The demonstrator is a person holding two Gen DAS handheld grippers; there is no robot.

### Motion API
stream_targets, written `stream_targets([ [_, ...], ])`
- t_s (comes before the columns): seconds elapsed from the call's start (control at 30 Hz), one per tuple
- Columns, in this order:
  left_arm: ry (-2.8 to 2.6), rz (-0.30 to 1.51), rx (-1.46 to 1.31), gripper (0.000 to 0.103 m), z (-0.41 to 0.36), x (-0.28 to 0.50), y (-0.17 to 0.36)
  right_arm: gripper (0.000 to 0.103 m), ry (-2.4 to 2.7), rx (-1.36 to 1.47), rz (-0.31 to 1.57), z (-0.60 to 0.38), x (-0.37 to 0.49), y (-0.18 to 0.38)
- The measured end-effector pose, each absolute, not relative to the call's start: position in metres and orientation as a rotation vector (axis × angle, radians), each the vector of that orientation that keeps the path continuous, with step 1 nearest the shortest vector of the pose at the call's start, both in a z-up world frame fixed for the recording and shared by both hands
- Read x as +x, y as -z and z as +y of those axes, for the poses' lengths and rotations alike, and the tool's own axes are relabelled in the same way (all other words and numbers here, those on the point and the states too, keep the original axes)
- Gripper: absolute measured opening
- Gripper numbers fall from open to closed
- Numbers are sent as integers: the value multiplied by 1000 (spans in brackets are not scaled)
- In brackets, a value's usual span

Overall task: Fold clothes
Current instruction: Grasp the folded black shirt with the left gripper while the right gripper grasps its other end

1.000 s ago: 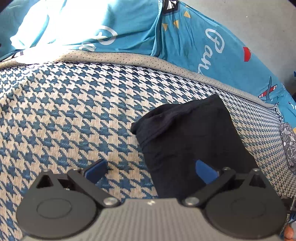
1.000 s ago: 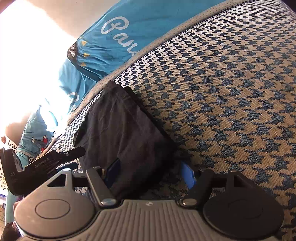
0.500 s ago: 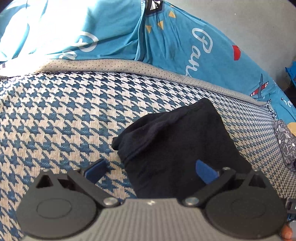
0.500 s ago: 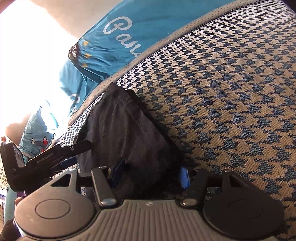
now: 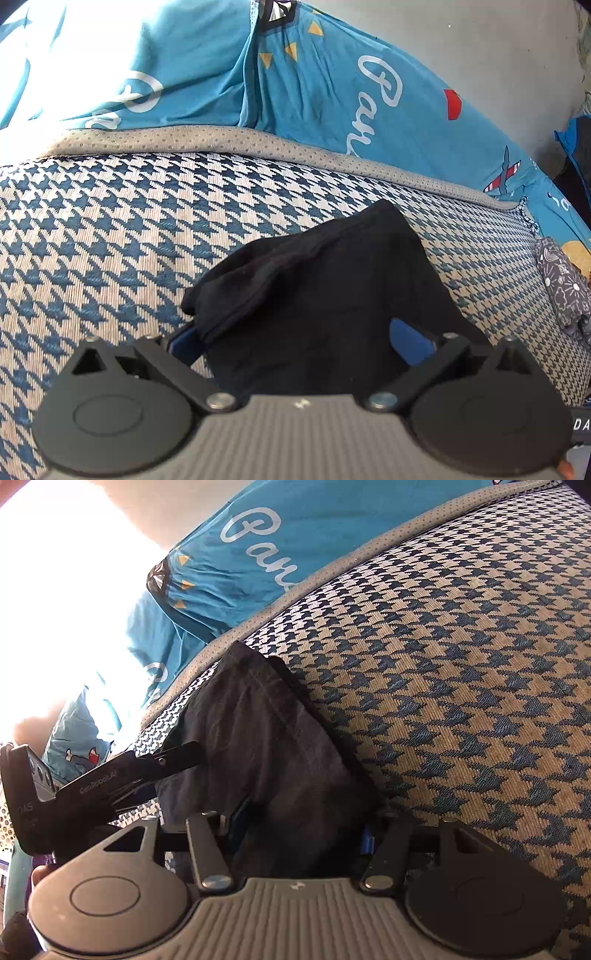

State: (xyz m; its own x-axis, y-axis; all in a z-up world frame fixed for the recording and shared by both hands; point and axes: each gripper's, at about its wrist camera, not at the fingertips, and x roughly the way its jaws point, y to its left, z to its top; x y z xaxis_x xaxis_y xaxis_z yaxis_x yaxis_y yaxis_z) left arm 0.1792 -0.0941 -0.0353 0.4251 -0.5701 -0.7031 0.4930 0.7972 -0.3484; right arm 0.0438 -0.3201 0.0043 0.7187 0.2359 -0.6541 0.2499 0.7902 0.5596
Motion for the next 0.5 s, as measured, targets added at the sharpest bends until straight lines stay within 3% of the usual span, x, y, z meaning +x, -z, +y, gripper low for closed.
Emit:
stream_targets([
  [0.3, 604, 876, -3, 85, -114, 170, 33, 41, 20, 625, 759, -311, 56, -8],
  [0.4, 608, 868, -14, 63, -116, 167, 31, 37, 32, 612, 753, -309, 57, -8],
  [0.5, 621, 874, -27, 57, -115, 167, 30, 30, 39, 576, 744, -307, 57, -10],
])
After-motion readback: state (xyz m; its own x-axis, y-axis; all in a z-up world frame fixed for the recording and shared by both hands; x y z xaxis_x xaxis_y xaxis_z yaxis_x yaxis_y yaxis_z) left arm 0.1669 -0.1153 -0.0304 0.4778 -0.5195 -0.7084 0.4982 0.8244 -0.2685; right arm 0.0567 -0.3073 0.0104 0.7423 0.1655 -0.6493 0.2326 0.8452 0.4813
